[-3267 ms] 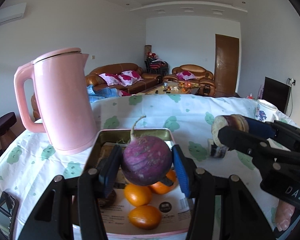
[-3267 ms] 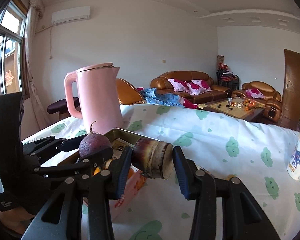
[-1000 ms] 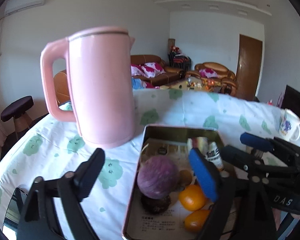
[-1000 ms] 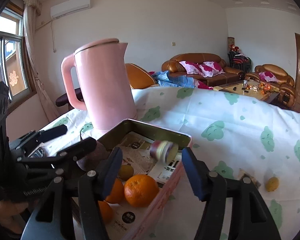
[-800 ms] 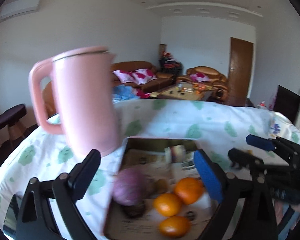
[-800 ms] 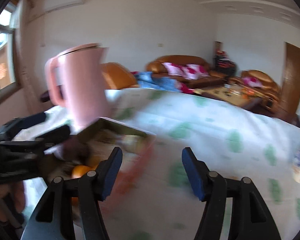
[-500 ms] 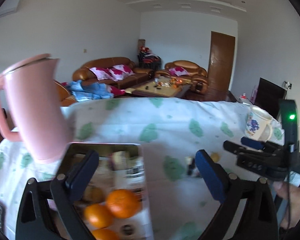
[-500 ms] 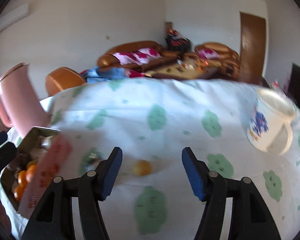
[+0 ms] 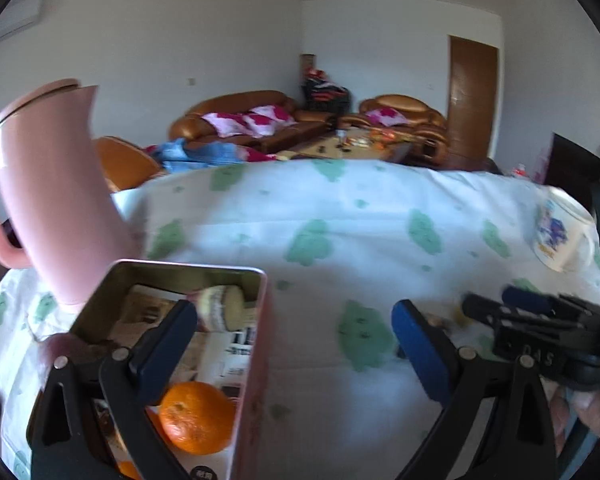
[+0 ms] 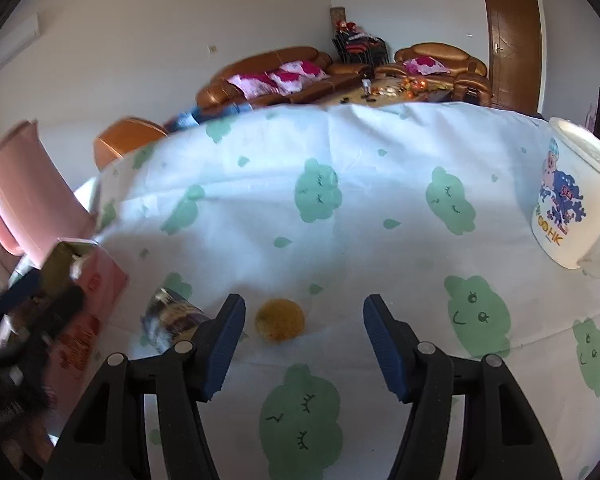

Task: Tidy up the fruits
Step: 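Grasp the dark cylinder piece with the left tool while the right tool grasps the small yellow fruit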

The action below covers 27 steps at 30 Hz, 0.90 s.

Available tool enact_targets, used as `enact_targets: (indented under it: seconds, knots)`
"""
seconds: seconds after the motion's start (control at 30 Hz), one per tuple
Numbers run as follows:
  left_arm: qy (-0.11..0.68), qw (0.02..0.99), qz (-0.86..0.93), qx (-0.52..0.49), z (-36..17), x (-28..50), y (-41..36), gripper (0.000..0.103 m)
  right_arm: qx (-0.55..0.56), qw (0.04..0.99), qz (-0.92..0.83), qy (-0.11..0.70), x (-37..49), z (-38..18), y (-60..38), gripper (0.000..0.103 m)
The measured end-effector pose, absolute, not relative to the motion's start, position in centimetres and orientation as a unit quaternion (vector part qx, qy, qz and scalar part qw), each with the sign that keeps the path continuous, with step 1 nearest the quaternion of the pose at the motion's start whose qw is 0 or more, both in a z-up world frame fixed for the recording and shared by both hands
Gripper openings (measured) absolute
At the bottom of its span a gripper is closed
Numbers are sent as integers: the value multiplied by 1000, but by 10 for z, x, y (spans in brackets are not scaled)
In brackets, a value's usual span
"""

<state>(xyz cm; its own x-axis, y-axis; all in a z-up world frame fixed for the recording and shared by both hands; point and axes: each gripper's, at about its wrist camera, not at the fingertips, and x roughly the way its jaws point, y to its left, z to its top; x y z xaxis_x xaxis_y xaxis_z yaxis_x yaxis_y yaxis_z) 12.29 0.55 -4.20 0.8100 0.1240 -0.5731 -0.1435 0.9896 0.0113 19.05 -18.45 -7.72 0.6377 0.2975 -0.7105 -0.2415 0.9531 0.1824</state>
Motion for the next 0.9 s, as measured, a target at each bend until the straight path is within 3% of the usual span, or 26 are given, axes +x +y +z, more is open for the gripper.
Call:
enact_targets:
  seconds: [0.07,0.13,0.27,0.6,0.87,0.9]
  knots:
    - [305,951,50,-30,-42,124,7,101,33,899,151,409,194,-81,-183,56]
    - [306,951,34,-24,-41,124,-1,101,37,892,157,423,198,-85,-182,43]
    - [319,948,-3,-4,-47,128,-19,102,38,887,166,429,200,-87,-183,29]
    - [376,924,-73,-10,-67,153,-37,99,43,900,138,410,180,-81,-212,28]
    - [410,906,-103,13,-80,166,-51,67,57,904,138,401,174,-78,-222,29]
    - [414,904,-108,15,-81,168,-52,53,56,905,138,399,173,-77,-222,29]
